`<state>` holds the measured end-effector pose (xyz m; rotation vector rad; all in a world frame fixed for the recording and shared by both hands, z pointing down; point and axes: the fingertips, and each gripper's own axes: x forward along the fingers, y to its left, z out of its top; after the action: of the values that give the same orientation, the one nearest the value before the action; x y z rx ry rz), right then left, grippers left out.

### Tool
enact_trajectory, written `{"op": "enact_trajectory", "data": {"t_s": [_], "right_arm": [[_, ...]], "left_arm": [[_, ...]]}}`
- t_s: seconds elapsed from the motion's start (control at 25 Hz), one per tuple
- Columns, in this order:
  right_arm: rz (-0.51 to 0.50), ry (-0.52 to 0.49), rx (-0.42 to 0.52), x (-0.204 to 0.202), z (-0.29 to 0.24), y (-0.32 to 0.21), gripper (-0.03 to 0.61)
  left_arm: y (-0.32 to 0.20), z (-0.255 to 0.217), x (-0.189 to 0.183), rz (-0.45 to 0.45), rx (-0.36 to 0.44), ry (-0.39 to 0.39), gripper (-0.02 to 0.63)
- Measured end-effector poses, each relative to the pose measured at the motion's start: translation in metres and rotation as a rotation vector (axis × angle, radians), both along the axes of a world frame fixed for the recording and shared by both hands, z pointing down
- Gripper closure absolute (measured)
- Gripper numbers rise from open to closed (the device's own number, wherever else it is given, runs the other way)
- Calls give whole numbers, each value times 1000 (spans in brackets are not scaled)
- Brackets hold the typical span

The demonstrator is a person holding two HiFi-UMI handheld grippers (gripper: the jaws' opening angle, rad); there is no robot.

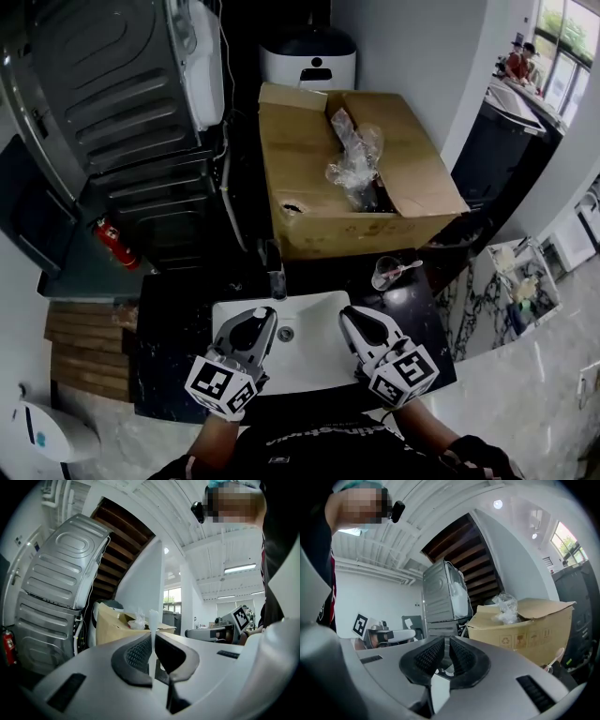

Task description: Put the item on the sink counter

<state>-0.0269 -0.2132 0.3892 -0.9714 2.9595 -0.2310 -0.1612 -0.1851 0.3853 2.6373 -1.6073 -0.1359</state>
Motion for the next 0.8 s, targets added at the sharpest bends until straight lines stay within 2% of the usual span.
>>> {"op": "enact_trajectory", "data": {"t_s": [0.56,0.8], "right_arm": [[-22,24,-1,-8,6,5,541],[2,39,-25,1,12,2,541]], "left_arm": [[1,-3,-3,-7,3,-6,583],[-12,-6,10,34,17,-7,583]]}}
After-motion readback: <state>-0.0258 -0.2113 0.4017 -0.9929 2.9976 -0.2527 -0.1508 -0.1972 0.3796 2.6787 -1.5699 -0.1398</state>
